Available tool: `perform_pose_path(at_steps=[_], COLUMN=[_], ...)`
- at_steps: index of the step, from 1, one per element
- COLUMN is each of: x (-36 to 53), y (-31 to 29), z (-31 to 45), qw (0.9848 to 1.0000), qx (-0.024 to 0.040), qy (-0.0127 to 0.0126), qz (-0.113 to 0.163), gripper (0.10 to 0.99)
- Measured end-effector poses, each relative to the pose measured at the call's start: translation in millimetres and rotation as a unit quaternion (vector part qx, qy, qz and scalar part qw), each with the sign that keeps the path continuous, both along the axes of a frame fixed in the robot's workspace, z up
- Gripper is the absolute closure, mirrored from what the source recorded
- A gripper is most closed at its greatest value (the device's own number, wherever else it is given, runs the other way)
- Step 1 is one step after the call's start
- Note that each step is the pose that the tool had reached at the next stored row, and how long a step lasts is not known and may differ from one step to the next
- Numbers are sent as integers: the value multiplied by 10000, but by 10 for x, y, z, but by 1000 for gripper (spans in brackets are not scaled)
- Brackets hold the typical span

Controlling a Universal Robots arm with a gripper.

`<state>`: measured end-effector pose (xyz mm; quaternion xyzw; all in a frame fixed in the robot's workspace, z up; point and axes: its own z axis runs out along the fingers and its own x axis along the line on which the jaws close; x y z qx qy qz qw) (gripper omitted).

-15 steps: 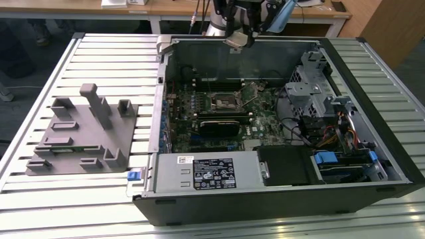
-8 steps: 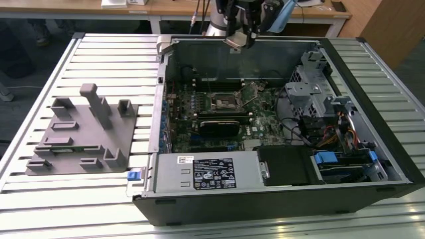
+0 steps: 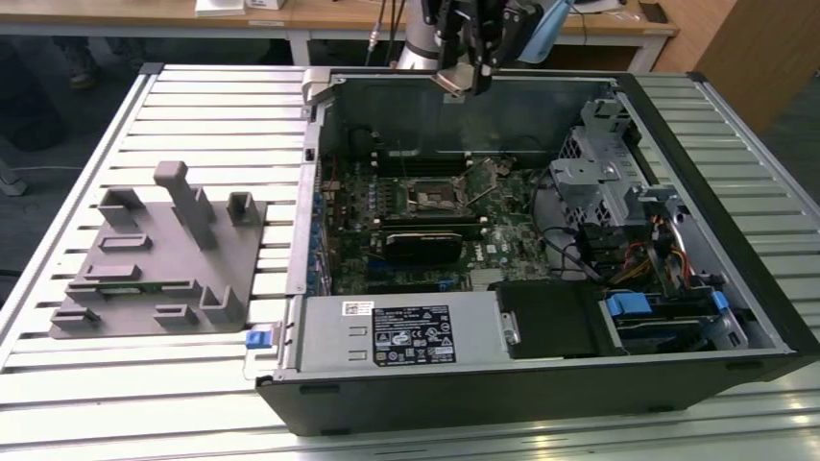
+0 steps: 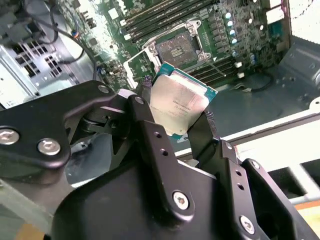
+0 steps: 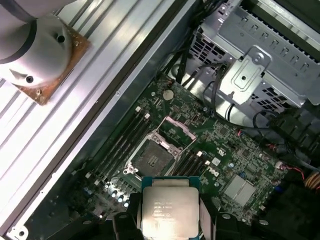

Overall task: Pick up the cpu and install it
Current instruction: 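Place the cpu into insertion slot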

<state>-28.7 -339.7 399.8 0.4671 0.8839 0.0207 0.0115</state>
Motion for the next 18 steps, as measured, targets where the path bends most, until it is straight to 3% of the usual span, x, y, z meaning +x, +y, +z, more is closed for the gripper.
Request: perform_pose_path(at_steps=[4, 10, 15, 18], x=[0, 0, -1, -1], y=[0, 0, 0, 0], z=[-4, -16, -28, -36], qw=[9993, 9963, 9919, 9882], qx=[0, 0, 0, 0], qy=[0, 0, 0, 0], qz=[-365, -854, -1269, -1531], gripper=[545, 545, 545, 545])
